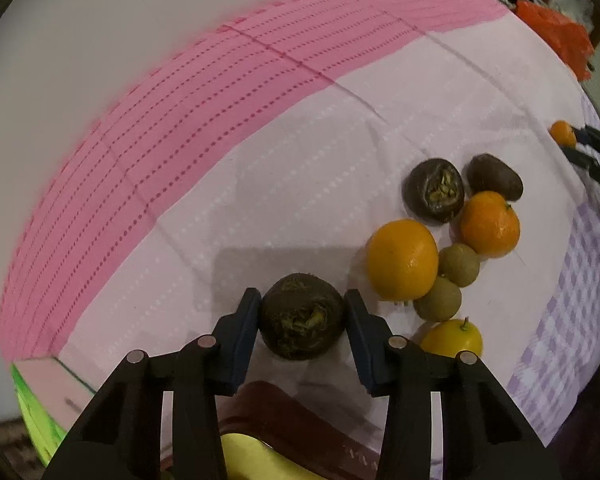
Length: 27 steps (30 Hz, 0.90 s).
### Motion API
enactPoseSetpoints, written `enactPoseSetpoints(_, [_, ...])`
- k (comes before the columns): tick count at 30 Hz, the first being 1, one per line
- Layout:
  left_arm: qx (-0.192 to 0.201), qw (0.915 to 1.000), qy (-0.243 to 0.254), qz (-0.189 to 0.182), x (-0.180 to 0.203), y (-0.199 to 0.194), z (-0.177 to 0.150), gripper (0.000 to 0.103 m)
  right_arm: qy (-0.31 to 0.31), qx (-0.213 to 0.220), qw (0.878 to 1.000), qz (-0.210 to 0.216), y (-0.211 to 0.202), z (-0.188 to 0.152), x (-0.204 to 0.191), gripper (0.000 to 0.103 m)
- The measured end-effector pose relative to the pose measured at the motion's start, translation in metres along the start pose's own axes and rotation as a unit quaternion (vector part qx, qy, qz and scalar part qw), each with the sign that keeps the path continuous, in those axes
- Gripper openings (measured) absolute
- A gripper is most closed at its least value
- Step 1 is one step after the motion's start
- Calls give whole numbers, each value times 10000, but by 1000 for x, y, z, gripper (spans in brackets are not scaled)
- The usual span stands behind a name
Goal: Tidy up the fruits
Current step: 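Lower the passion fruit into the gold tin tray and open the left gripper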
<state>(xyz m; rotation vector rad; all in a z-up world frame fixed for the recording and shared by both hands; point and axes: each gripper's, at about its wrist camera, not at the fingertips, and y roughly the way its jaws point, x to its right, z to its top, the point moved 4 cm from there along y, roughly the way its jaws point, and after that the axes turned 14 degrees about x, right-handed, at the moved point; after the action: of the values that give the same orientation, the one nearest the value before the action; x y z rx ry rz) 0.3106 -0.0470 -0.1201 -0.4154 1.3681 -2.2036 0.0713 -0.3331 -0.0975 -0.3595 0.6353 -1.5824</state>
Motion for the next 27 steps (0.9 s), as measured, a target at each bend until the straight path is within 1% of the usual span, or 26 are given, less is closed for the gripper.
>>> enactPoseSetpoints(2, [65, 9997, -111, 206, 2, -3, -3, 43, -30, -8, 10000, -13, 1, 0, -2, 52])
enactPoseSetpoints(3, [121, 9989, -179, 414, 2, -5, -6, 43, -35, -8, 10000, -16, 1, 0, -2, 52])
enactPoseSetpoints(4, [199, 9974, -314, 620, 1, -11, -8, 43, -32, -8, 10000, -14, 1, 0, -2, 52])
enactPoseSetpoints(5, [304, 9960, -462, 706, 1, -17, -9, 43, -21, -5, 10000, -5, 1, 0, -1, 52])
enactPoseSetpoints(6, [491, 9932, -699, 791, 1, -27, -10, 43, -15, -5, 10000, -1, 1, 0, -1, 52])
enactPoseSetpoints(7, [670, 9889, -973, 896, 0, -38, -11, 43, -23, -8, 10000, -7, 1, 1, -2, 52])
enactPoseSetpoints(9, [998, 9763, -1549, 1132, 1, -65, -17, 43, -45, -16, 10000, -27, 2, 1, -1, 52])
enactPoseSetpoints(12, [1304, 9610, -1968, 1440, 14, -101, -28, 43, -96, -29, 9999, -76, 3, 2, -4, 53])
enactPoseSetpoints(15, [1419, 9498, -2287, 1595, 29, -128, -42, 43, -86, -20, 9999, -105, 2, 2, -3, 50])
enactPoseSetpoints(17, [1472, 9435, -2436, 1695, 37, -145, -53, 44, 10, 10, 9999, -158, 1, 2, 0, 39])
enactPoseSetpoints(18, [1467, 9410, -2483, 1770, 44, -154, -58, 44, 115, 37, 9998, -157, 0, 2, 4, 38])
enactPoseSetpoints(19, [1475, 9387, -2521, 1832, 51, -156, -62, 44, 191, 51, 9997, -115, 0, 2, 6, 37])
enactPoseSetpoints(21, [1498, 9332, -2620, 1951, 61, -166, -75, 44, 154, 48, 9998, -150, 0, 2, 6, 37])
enactPoseSetpoints(22, [1489, 9316, -2660, 1979, 60, -165, -77, 44, 87, 37, 9998, -199, 0, 2, 4, 37])
enactPoseSetpoints(24, [1466, 9252, -2850, 2032, 63, -164, -91, 44, 55, 31, 9997, -226, 1, 2, 3, 37])
enactPoseSetpoints(26, [1446, 9165, -3100, 2075, 62, -166, -110, 44, 38, 28, 9997, -242, 1, 2, 3, 37])
enactPoseSetpoints(27, [1427, 9093, -3276, 2133, 59, -167, -123, 44, -16, 18, 9996, -284, 1, 2, 1, 37])
